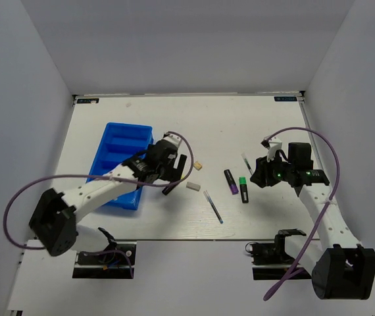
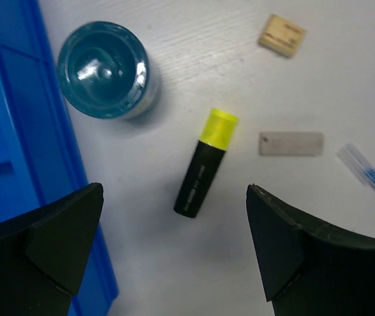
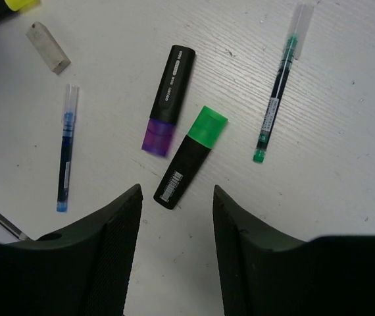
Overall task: Sort the stationery into containers
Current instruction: Pick up the stationery from the center of the board.
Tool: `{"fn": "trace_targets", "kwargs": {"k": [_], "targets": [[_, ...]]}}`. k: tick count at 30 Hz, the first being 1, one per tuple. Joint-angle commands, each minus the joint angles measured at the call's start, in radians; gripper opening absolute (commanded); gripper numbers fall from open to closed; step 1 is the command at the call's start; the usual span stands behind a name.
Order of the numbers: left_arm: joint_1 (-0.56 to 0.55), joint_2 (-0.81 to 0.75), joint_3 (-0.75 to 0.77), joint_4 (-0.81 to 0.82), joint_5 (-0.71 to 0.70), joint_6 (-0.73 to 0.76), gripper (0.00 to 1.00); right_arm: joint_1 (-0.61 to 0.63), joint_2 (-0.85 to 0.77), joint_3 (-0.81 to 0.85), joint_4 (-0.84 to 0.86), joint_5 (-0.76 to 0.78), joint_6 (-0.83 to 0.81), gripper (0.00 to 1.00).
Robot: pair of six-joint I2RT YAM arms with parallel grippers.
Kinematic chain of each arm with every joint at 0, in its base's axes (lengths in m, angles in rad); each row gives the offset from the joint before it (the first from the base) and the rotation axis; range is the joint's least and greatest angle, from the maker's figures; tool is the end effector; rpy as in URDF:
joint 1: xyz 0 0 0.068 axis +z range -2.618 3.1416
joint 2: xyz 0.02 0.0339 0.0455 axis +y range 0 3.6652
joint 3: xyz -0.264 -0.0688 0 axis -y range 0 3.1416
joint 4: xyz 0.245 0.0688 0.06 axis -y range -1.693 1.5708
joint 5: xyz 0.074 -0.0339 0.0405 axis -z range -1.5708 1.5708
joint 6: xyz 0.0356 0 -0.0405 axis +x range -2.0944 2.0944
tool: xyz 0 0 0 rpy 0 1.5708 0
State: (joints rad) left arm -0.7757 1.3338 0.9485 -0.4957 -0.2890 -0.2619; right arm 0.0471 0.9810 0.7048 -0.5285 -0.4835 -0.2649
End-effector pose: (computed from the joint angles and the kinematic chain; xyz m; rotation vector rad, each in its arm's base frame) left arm 0.2044 -0.1863 0.2502 0.4891 2.3564 -0.1244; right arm 0.1974 0.0259 0.2478 -0.5817 2.2311 0.4619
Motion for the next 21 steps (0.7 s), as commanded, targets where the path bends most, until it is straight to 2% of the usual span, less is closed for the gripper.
{"fn": "trace_targets", "kwargs": {"k": [1, 2, 9, 21], "targets": [[-0.008, 0.089, 0.114, -0.073, -0.209, -0.048, 1.00, 0.002, -0.004, 0.015, -0.002, -0.015, 0.006, 0.51], [-0.011, 0.150, 0.130, -0.086, -0.207, -0.053, 1.00, 0.000, -0.007, 0.013, -0.001, -0.014, 0.004, 0.51], [0.038, 0.309, 0.196, -0.034, -0.187, -0.059, 1.00, -0.003, -0.036, 0.010, 0.001, -0.017, 0.007, 0.52], [0.128, 0.430, 0.207, 0.055, -0.170, -0.045, 1.00, -0.001, -0.045, 0.004, -0.001, -0.020, -0.010, 0.52]]}}
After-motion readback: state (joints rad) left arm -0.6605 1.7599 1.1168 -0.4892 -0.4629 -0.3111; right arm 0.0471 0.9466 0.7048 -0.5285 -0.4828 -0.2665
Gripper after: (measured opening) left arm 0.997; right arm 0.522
